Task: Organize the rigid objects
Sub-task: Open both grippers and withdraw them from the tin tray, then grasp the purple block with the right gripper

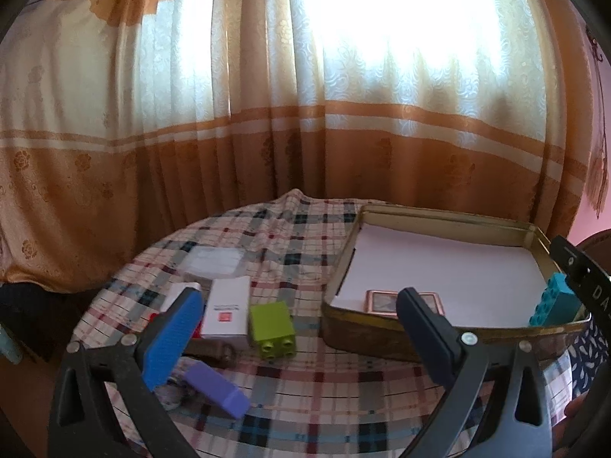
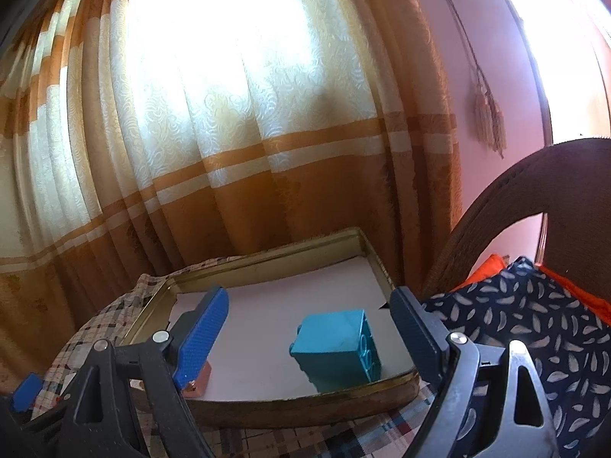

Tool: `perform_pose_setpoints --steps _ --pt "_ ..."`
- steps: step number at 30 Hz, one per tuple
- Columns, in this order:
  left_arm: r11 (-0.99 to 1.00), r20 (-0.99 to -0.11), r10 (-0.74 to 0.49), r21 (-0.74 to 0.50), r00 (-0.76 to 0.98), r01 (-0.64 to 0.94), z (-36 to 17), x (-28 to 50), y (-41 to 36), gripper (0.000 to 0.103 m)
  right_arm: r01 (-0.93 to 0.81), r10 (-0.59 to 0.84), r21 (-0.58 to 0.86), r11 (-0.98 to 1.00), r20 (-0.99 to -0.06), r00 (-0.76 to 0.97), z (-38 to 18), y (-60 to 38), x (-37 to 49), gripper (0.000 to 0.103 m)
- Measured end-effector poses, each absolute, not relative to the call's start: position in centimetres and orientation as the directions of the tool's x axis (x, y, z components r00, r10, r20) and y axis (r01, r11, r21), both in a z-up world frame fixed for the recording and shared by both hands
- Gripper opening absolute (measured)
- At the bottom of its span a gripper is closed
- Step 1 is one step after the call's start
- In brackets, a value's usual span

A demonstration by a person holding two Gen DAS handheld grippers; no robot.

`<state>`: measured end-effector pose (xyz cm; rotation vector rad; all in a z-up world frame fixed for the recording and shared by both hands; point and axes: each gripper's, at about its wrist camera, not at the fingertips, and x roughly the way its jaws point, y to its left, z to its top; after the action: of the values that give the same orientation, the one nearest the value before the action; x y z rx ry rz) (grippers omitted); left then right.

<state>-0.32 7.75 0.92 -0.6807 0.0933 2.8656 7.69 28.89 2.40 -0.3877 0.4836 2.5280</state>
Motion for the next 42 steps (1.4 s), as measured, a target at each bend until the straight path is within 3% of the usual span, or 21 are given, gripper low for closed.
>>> perform_pose_setpoints --steps 5,18,27,34,40,42 --pt "-0.986 -0.474 0.139 0.012 -0.870 -0.164 0.8 -0.8 5.1 0.103 -0.511 0.396 0.315 -0.800 -0.362 -0.844 2.2 27.6 8.1 0.088" --pt "-0.999 -0.545 0.040 -0.001 -0.837 -0.047 -0.5 -2.4 -2.4 0.103 -0.284 0.167 0.264 -0.922 -0.391 -0.905 2.1 20.3 5.4 0.088" --pt "-0.999 -0.599 -0.003 -0.041 -0.801 0.034 -1.5 -3.4 -7.0 0.103 -0.106 -0.041 0.241 -0.965 -0.534 -0.844 0.1 16.3 2.2 0.088" --pt "-0.993 -0.630 -0.078 -0.017 -0.773 0.114 -2.9 -3.7 -9.4 0.103 0.016 -0.179 0.266 -0.964 -0.601 -0.779 -1.2 13.3 0.9 0.088" --pt "-0.990 -0.654 -0.065 -0.050 -0.754 0.129 -3.5 -3.9 -10.5 0.102 0.123 -0.237 0.216 -0.969 -0.657 -0.716 -1.7 9.9 -0.8 0.088" --pt "-0.990 -0.660 -0.061 -0.055 -0.749 0.129 -3.6 -3.9 -10.6 0.102 0.149 -0.249 0.203 -0.968 -0.679 -0.690 -2.0 9.0 -1.4 0.079"
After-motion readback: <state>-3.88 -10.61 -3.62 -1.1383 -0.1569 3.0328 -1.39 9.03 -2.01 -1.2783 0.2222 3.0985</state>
